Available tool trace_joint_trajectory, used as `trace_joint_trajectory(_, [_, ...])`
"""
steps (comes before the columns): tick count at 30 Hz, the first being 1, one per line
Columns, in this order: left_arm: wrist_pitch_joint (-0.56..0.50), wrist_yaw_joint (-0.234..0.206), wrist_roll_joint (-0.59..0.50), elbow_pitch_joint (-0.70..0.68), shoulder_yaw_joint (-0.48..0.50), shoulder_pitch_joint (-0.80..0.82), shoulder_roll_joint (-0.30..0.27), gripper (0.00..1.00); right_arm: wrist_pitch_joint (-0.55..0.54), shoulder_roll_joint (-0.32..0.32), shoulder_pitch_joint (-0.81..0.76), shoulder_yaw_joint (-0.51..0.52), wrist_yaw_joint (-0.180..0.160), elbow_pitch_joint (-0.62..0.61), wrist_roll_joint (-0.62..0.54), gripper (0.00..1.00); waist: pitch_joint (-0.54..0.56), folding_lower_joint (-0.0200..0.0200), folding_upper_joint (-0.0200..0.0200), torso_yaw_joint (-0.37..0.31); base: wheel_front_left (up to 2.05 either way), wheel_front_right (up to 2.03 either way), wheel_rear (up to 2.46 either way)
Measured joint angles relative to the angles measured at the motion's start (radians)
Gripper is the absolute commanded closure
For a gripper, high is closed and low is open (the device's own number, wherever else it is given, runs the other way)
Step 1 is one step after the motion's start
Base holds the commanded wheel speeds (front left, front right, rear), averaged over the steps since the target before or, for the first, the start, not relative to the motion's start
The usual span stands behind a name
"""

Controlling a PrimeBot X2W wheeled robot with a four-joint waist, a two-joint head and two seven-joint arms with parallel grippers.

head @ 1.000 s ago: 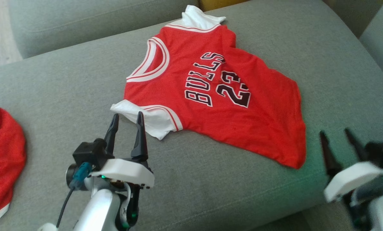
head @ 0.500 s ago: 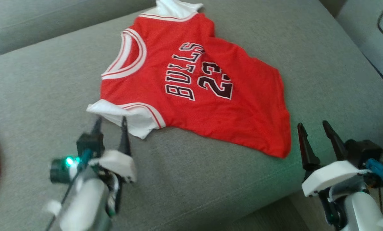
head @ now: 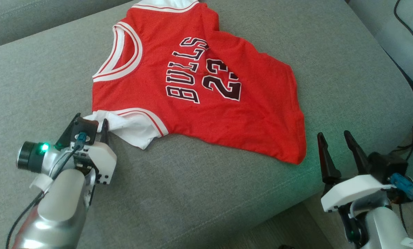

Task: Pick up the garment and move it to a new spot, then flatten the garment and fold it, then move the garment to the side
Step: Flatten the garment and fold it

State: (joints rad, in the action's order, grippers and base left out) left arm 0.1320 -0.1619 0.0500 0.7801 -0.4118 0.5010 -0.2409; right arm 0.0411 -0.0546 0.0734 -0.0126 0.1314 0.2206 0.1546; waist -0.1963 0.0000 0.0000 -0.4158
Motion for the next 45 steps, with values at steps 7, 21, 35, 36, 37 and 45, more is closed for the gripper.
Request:
trace_joint_trajectory(7, [-0.044,0.088,-0.001,0.009,-0.051,0.027,-0.018,0.0,0.005,0.006,0.003,0.017,0.0,0.024,0.001,0.0,-0.006,0.0,0.0,0.006,0.0,0.0,0.0])
trace_joint_trajectory(21, [-0.096,0.156,-0.003,-0.017,-0.099,0.026,-0.054,0.0,0.012,0.007,0.021,0.018,0.0,0.043,-0.003,0.0,0.011,0.0,0.0,0.011,0.0,0.0,0.0])
trace_joint_trajectory(35, [-0.164,0.189,0.028,-0.05,-0.126,-0.009,-0.074,1.0,0.012,0.007,0.021,0.014,0.0,0.054,-0.006,0.0,0.036,0.0,0.0,0.009,0.0,0.0,0.0])
trace_joint_trajectory(36, [-0.164,0.189,0.028,-0.054,-0.127,-0.011,-0.073,1.0,0.012,0.007,0.021,0.015,0.0,0.056,-0.006,0.0,0.04,0.0,0.0,0.01,0.0,0.0,0.0])
trace_joint_trajectory(37, [-0.164,0.189,0.032,-0.063,-0.128,-0.015,-0.073,1.0,0.012,0.007,0.021,0.015,0.0,0.056,-0.007,0.0,0.043,0.0,0.0,0.013,0.0,0.0,0.0])
trace_joint_trajectory(45, [-0.111,0.212,0.211,-0.198,-0.044,-0.075,-0.015,1.0,-0.016,0.008,0.007,0.023,0.0,0.099,-0.03,0.0,0.081,0.0,0.0,0.049,0.0,0.0,0.0])
